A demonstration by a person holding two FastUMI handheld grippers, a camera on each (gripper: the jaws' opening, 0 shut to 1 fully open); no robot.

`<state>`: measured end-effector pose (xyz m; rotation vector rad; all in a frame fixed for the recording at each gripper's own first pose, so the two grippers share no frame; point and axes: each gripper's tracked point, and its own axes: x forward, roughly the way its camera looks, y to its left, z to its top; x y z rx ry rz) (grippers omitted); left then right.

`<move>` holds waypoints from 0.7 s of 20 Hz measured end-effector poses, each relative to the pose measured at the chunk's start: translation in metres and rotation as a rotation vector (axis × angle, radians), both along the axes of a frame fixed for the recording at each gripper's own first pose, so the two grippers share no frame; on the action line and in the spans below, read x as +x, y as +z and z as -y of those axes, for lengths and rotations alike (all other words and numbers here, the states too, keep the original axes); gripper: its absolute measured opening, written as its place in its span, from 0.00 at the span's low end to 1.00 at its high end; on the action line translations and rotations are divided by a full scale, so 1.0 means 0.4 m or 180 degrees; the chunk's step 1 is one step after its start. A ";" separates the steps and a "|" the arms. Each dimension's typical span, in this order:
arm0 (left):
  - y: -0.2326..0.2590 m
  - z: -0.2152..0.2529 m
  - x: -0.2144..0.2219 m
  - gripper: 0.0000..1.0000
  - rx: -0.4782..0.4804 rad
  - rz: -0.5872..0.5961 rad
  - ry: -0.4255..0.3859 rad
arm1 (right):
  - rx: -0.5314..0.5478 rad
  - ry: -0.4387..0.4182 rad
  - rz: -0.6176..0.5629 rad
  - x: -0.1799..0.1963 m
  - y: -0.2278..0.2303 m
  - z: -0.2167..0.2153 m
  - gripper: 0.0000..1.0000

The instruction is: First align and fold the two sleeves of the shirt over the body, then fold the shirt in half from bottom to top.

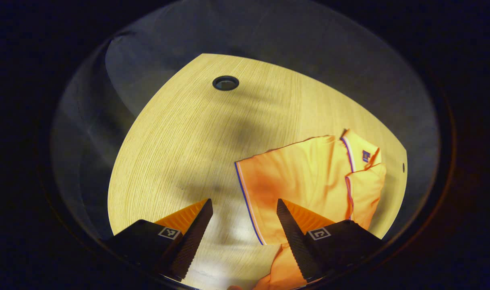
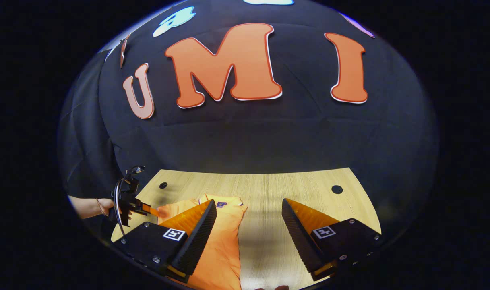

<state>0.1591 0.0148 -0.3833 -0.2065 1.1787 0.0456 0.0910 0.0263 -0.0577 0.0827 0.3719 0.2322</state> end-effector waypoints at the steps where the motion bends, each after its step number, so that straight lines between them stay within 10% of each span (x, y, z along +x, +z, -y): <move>1: -0.013 0.004 0.006 0.99 -0.0012 -0.0005 0.0016 | 0.0006 -0.0011 -0.0019 -0.001 -0.006 0.012 0.99; 10: -0.035 0.009 0.005 0.82 0.0191 -0.0158 -0.0071 | 0.0096 -0.0040 -0.0120 0.004 -0.034 0.049 0.99; 11: -0.034 0.020 0.008 0.72 0.0153 -0.0124 -0.0072 | 0.0124 -0.0032 -0.0120 0.001 -0.030 0.049 0.99; 13: -0.033 0.037 0.020 0.10 0.0067 -0.0046 0.0025 | 0.0141 -0.0046 -0.0112 0.001 -0.030 0.054 0.99; 14: -0.031 0.038 0.019 0.05 0.0058 0.0007 -0.0031 | 0.0141 -0.0061 -0.0102 0.001 -0.029 0.055 0.99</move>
